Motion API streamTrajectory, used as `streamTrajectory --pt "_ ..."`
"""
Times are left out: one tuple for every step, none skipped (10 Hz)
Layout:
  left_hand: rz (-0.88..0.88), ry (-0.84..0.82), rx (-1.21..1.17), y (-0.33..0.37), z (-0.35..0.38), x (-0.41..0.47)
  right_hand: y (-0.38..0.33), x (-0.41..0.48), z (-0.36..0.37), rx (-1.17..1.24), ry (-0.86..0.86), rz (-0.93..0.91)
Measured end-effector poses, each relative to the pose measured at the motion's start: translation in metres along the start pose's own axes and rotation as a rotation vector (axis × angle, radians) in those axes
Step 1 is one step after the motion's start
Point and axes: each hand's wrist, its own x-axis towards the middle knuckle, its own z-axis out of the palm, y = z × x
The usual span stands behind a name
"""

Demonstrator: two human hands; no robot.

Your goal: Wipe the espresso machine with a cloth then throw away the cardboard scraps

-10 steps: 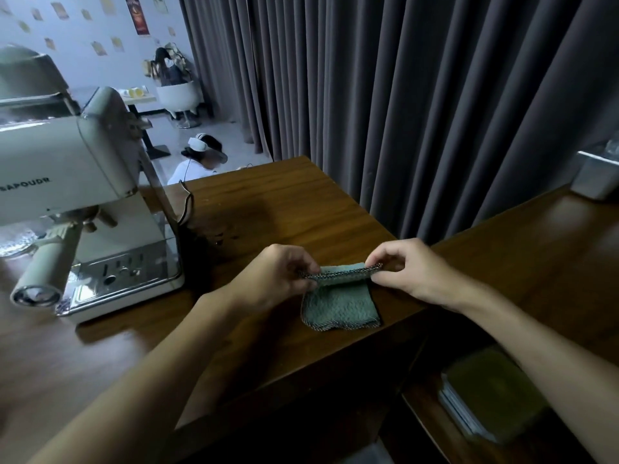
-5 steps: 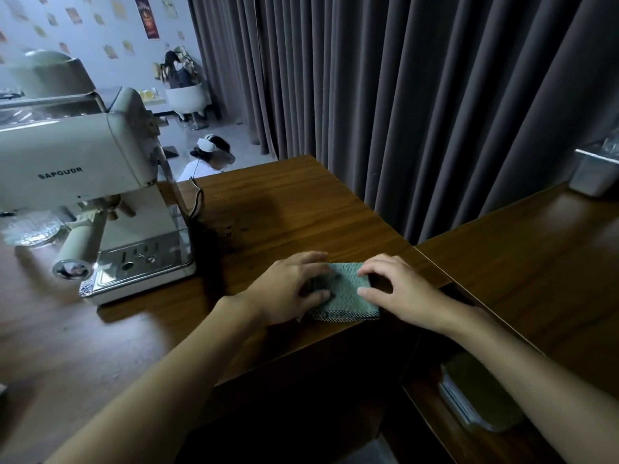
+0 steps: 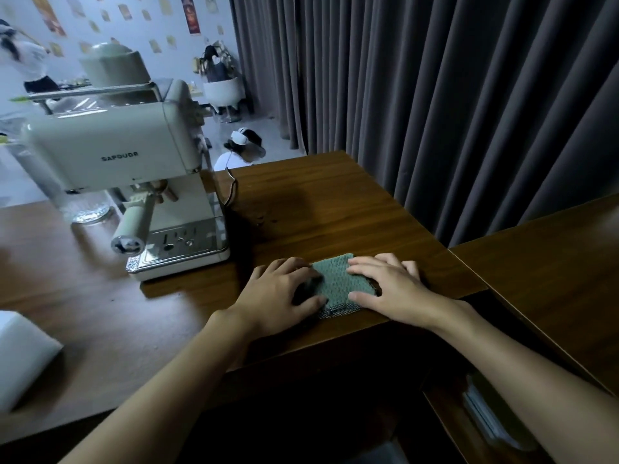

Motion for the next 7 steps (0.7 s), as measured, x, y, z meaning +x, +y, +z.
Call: streamTrajectory --pt "-0.031 0.014 -0.010 -0.003 0.001 -0.008 -0.001 0.003 0.004 -0.009 -0.010 -0.016" --pt "-0.060 0.018 -0.006 -0.006 -0.001 -0.015 -0.005 0.004 0.007 -0.008 -0.024 -0.045" --pt "-0.100 -0.001 -0.017 -0.010 -0.004 -0.024 -0.014 0.006 0.011 -0.003 -0.040 -0.074" --pt "-0.131 0.013 -0.013 -0.016 -0.007 -0.036 -0.024 0.009 0.018 0.017 -0.048 -0.103" --pt "-0.150 0.036 -0.003 -0.023 -0.009 -0.050 -0.036 0.011 0.025 0.011 -0.060 -0.141" --pt "-0.161 0.034 -0.030 -0.028 -0.012 -0.058 -0.047 0.012 0.029 0.020 -0.089 -0.134" --pt "-0.134 0.047 -0.049 -0.031 -0.016 -0.063 -0.058 0.010 0.022 0.018 -0.093 -0.104"
